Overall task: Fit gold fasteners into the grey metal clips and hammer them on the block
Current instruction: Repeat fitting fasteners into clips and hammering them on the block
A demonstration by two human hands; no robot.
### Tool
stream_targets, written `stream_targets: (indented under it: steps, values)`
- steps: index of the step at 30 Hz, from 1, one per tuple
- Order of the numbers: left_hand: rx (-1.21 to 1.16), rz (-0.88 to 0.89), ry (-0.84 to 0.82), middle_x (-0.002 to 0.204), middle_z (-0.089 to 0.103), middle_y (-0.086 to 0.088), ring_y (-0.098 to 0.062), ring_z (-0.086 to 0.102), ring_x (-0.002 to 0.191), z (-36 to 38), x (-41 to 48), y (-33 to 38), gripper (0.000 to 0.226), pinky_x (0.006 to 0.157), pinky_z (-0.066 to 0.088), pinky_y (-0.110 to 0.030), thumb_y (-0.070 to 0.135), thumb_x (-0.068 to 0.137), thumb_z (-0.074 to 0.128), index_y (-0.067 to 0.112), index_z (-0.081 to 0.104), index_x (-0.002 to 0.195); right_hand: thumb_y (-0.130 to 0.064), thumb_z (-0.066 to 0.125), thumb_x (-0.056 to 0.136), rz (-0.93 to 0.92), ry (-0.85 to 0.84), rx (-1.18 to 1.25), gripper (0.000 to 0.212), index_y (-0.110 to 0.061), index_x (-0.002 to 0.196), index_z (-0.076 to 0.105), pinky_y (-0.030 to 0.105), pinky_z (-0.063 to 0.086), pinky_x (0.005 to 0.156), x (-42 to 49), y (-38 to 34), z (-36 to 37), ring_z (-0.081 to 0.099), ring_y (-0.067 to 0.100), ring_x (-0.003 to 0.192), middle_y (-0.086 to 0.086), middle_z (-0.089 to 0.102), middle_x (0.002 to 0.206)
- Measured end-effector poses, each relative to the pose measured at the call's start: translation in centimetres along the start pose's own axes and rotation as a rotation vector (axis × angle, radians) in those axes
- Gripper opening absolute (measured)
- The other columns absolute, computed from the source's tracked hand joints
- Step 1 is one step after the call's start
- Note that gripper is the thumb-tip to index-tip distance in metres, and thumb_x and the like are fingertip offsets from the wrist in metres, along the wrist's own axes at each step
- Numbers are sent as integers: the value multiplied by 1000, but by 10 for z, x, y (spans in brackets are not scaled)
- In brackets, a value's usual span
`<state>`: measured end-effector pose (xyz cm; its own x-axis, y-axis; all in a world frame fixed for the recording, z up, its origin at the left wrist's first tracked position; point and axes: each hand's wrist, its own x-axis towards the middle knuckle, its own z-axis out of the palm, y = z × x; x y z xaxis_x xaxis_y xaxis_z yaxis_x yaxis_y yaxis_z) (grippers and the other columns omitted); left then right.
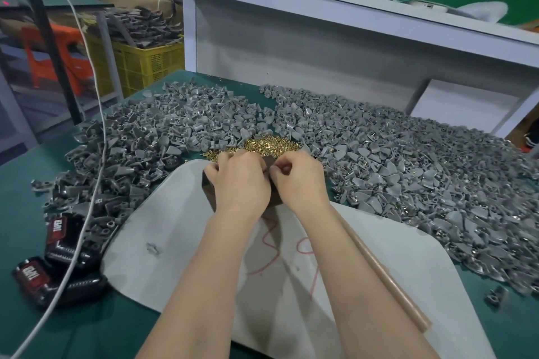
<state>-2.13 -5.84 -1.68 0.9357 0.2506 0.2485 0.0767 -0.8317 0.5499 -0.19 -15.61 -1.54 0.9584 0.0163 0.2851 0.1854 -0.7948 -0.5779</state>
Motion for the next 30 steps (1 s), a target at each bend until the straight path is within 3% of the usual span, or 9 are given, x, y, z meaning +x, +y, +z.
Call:
stream_targets:
  steps: [5,8,12,15,18,21,26,28,30]
  values:
    - [-3,1,9,110,62,2,-26,41,114,0,0,1,18,89,25,-37,21,90,52,27,68,96,-16,62,86,25,23,75,7,-13,83,67,22,33,69,-2,4,2,49,12,76,0,61,86]
    - [2,3,11,109,62,2,-26,41,114,0,0,1,18,89,26,-38,20,90,52,27,68,95,-17,62,87,24,18,62,6,-14,84,66,22,34,71,-2,3,3,49,12,77,1,62,90]
    - [7,4,12,108,62,2,-26,41,114,0,0,1,15,88,26,-38,22,91,54,26,68,95,-19,61,89,0,-38,52,11,-15,96,70,27,44,83,0,5,-7,57,16,89,4,65,101]
    - [3,2,2,109,62,2,-26,40,114,0,0,1,15,89,25,-38,19,91,55,26,68,96,-30,61,90,124,-30,-26,25,-17,112,62,33,47,88,-3,25,-28,59,18,95,3,61,108]
    - [18,5,-8,112,61,2,-26,40,115,0,0,2,15,90,26,-39,19,91,55,25,68,98,-41,62,87,305,-269,-411,28,-15,85,50,33,46,72,-11,41,-38,59,25,87,5,59,92]
    - [19,8,-8,111,61,2,-26,40,114,0,0,1,15,87,24,-37,19,92,55,26,67,96,-37,60,88,333,-343,-442,27,-14,81,48,35,48,76,-11,41,-36,60,29,91,6,60,93]
    - [13,1,7,110,62,3,-26,40,115,1,-1,1,15,86,24,-37,20,92,56,26,68,96,-40,62,87,272,-269,-336,40,-15,117,55,36,47,86,-10,42,-37,56,28,103,7,60,111]
    - [13,-3,14,109,62,3,-26,40,115,1,-1,1,15,87,24,-37,20,92,55,25,68,96,-38,57,91,226,-216,-255,31,-20,116,59,32,46,82,-10,42,-39,56,27,102,4,60,108]
    - [25,-4,20,108,62,3,-26,41,114,2,0,1,16,87,25,-37,20,92,54,25,68,97,-31,55,92,151,-156,-213,14,-26,102,64,29,42,76,-9,39,-39,57,26,98,2,57,101]
